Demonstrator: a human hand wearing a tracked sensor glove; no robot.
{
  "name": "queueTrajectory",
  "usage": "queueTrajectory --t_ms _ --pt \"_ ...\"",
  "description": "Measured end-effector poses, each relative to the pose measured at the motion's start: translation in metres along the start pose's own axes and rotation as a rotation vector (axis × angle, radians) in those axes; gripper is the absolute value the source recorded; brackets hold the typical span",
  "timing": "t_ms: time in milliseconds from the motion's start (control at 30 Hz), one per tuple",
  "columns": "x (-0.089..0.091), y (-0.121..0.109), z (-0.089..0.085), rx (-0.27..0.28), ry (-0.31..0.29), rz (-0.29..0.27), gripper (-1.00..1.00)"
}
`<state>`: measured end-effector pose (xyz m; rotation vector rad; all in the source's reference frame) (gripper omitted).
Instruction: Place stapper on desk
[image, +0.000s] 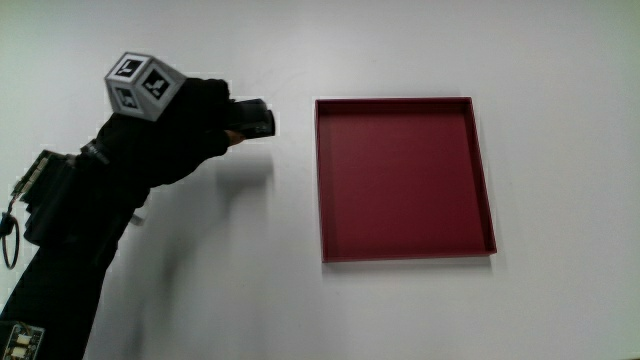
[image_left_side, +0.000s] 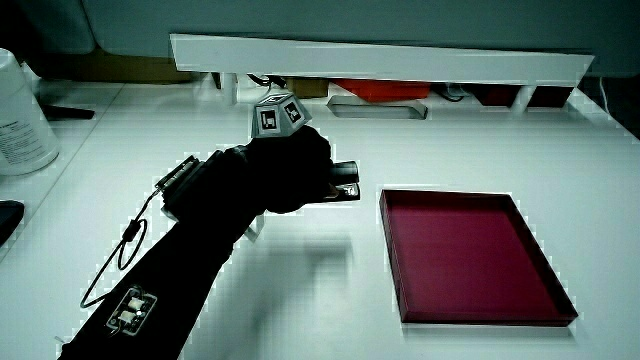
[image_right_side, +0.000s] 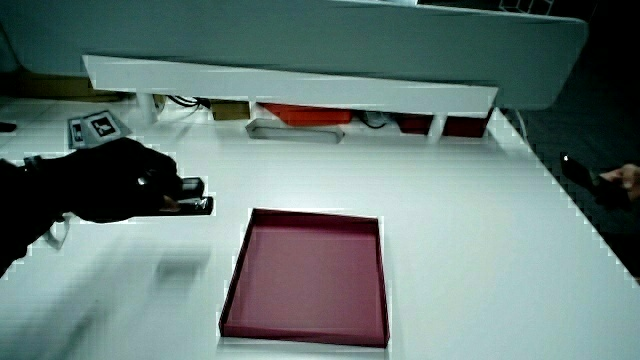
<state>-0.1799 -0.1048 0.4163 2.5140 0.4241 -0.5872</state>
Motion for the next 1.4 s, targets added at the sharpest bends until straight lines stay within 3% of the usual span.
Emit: queueTrajectory --t_ms 33,67,133,233,467,633,800,867,967,1267,1300,1367,1400 --pt "0.001 -0.004 0.003 0.01 0.043 -0.006 0.0" --pt "-0.001 -0.006 0.004 0.0 0.069 0.025 0.0" --pt "-0.011 -0.006 -0.001 -0.001 0.052 0.038 0.0" --pt "-0.016 -0.01 -0.003 -0.014 0.082 0.072 0.0" --pt "-0.032 -0.008 -0.013 -0.04 0.088 0.112 0.0" --pt "-0.038 -0.008 -0.019 -0.053 0.12 0.116 0.0" --pt "-0.045 -0.006 -0.026 -0.067 0.11 0.126 0.0" --pt "-0.05 -0.005 -0.028 -0.066 0.078 0.13 0.0" --pt "-0.049 -0.005 -0.027 -0.069 0.094 0.132 0.0" --pt "-0.053 -0.006 -0.029 -0.077 0.073 0.14 -0.5" --pt "-0.052 -0.008 -0.028 -0.091 0.066 0.159 -0.56" --pt "-0.06 -0.014 -0.03 -0.066 0.013 0.166 -0.67" --pt "-0.051 -0.023 -0.023 -0.068 0.039 0.183 -0.72"
